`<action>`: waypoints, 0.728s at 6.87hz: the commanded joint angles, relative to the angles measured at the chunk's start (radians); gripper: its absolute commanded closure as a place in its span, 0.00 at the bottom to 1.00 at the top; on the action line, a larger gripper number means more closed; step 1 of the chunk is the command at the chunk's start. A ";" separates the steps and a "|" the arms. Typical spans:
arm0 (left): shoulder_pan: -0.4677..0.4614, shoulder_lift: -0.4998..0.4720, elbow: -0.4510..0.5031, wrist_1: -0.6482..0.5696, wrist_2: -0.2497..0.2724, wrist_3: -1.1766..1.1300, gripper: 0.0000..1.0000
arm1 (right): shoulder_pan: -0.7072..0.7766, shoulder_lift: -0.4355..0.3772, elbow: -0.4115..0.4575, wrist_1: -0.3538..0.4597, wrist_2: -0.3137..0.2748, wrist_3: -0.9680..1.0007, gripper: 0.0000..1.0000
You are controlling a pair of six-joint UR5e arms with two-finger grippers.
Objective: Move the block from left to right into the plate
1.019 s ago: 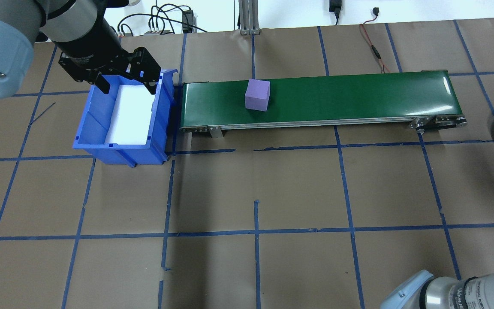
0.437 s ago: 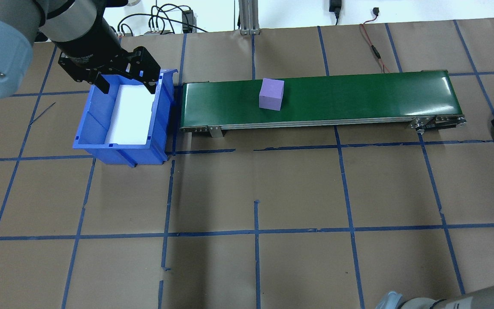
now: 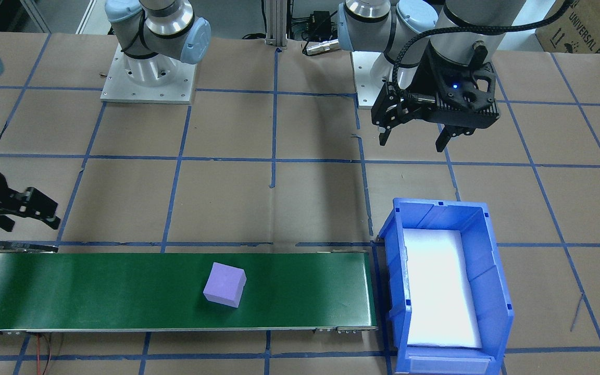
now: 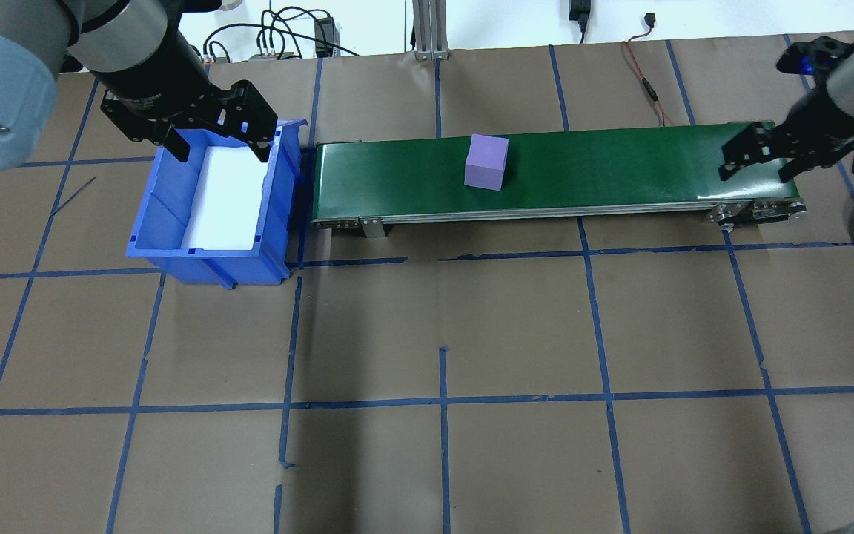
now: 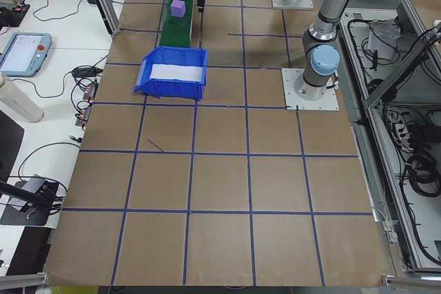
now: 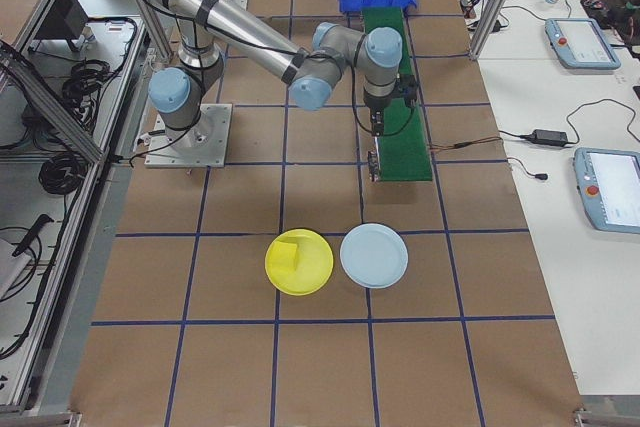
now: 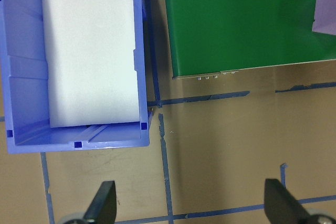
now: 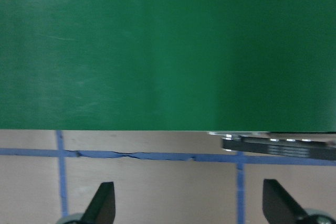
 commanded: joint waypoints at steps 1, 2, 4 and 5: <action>0.000 0.000 0.000 0.000 0.000 0.000 0.00 | 0.199 -0.002 -0.008 -0.018 0.012 0.236 0.00; 0.000 0.000 0.000 0.000 0.000 0.002 0.00 | 0.277 0.007 -0.046 -0.027 0.012 0.345 0.00; 0.000 -0.001 -0.002 -0.002 0.001 0.003 0.00 | 0.290 0.056 -0.066 -0.048 0.071 0.393 0.00; 0.000 0.000 -0.002 -0.002 0.001 0.003 0.00 | 0.290 0.083 -0.100 -0.056 0.073 0.427 0.00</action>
